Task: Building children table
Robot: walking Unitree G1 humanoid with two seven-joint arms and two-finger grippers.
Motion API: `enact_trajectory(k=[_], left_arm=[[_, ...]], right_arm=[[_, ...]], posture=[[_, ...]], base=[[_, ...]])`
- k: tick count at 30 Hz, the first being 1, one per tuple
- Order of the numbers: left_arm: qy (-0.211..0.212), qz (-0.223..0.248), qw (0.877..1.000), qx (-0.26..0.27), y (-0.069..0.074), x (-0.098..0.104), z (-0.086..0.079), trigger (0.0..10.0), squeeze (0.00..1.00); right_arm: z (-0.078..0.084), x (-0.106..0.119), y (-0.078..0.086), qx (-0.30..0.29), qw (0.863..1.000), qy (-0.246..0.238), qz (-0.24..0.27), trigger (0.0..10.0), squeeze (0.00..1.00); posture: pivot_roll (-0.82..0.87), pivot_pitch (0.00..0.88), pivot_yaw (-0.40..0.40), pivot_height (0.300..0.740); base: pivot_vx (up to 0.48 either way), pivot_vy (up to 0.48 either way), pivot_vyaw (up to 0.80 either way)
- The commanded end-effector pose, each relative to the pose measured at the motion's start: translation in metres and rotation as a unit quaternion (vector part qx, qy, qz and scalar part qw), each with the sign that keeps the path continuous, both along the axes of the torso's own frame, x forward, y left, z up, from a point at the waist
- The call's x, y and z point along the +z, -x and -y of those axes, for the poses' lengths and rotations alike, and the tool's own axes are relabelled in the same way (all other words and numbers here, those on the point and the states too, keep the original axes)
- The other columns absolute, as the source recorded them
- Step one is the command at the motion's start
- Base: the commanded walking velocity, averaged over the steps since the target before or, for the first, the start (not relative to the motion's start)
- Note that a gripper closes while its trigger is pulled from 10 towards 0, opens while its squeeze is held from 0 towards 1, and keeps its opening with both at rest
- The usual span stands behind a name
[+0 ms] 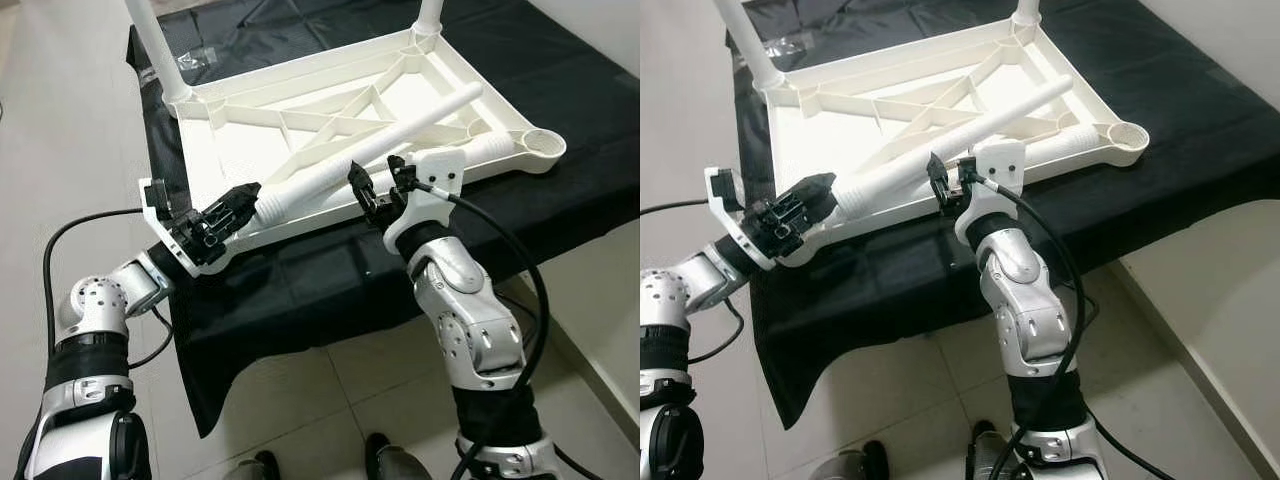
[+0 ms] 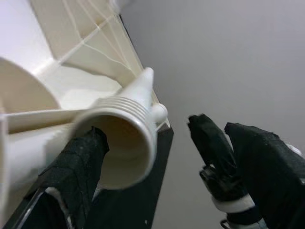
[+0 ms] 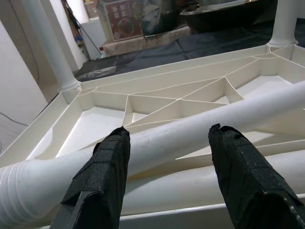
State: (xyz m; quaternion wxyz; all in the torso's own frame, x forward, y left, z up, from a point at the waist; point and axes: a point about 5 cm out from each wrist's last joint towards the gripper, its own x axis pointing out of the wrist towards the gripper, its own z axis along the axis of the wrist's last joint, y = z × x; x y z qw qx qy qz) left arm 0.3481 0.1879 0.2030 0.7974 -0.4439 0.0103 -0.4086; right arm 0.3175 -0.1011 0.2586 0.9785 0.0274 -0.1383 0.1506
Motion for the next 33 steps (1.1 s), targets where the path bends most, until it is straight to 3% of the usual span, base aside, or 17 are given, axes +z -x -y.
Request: enact_trajectory(k=[1, 18, 33], left_arm=[[0.004, -0.016, 1.000, 0.010, 0.000, -0.009, -0.003, 10.0, 0.00], [0.027, 0.002, 1.000, 0.003, -0.017, 0.005, 0.014, 10.0, 0.00], [0.023, -0.005, 0.999, -0.026, -0.019, 0.002, 0.031, 10.0, 0.00]], right_arm=[[-0.001, 0.002, 0.004, 0.005, 1.000, -0.003, 0.001, 10.0, 0.00], [-0.004, -0.004, 0.008, 0.013, 1.000, 0.002, -0.013, 10.0, 0.00], [-0.006, -0.006, 0.008, 0.013, 1.000, 0.000, -0.016, 10.0, 0.00]], posture=[[-0.09, 0.345, 0.075, 0.740], [-0.09, 0.348, 0.070, 0.740], [-0.08, 0.331, 0.082, 0.740]], base=[[0.000, 0.000, 0.00], [0.000, 0.000, 0.00], [0.000, 0.000, 0.00]])
